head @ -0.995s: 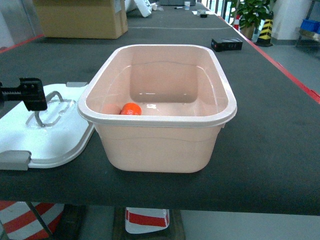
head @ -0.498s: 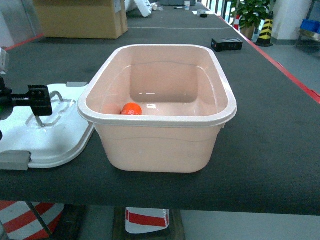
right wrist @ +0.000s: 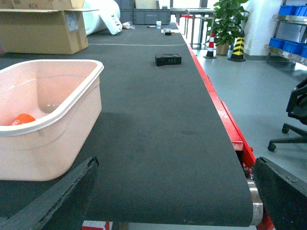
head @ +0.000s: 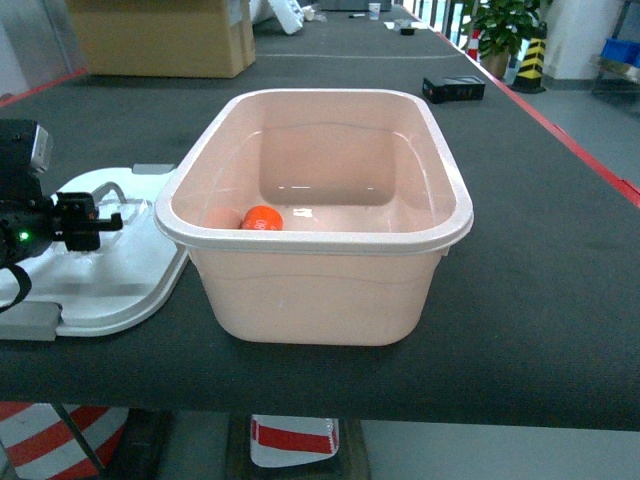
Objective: Pick capacitor and pack into box
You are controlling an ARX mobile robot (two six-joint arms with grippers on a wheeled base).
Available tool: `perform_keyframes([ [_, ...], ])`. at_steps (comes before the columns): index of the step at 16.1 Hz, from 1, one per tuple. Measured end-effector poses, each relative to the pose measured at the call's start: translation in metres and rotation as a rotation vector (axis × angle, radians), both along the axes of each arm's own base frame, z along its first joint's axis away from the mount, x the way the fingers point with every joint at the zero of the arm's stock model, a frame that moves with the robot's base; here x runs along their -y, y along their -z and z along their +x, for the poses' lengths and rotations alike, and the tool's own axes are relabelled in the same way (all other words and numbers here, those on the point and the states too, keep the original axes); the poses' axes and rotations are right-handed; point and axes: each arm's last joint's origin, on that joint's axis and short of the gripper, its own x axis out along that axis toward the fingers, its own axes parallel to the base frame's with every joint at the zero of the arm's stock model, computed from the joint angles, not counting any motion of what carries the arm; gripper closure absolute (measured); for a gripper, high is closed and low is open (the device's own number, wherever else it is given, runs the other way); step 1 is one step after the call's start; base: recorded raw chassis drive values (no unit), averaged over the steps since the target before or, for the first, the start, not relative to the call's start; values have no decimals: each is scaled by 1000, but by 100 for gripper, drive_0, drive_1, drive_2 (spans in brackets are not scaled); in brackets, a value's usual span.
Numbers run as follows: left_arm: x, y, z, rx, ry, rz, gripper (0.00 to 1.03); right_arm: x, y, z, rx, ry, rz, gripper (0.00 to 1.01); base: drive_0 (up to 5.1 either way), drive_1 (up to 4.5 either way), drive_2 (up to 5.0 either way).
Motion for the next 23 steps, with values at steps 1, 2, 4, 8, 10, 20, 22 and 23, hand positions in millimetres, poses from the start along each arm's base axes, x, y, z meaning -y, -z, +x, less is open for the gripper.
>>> perform_keyframes([
  [1,0,0,0,5,0,1,78,0,0,0,0,0,0,3,0,0,0],
  [2,0,0,0,4,0,2,90,0,0,0,0,0,0,3,0,0,0],
  [4,1,-1,-2,3,1,4,101,0,0,0,0,0,0,3,0,0,0],
  [8,-3,-28,-25,31,-34,-9,101,0,0,0,0,0,0,3,0,0,0],
  [10,-14,-149,-47,249,-87,18,101,0,0,0,0,0,0,3,0,0,0],
  [20,173,-205,-95,286,86,-160,101,0,0,0,0,0,0,3,0,0,0],
  [22,201,-189,-92,246,86,-162,101,0,0,0,1,0,0,3,0,0,0],
  [23,210,-182,-90,229,88,-162,101,0,0,0,0,0,0,3,0,0,0],
])
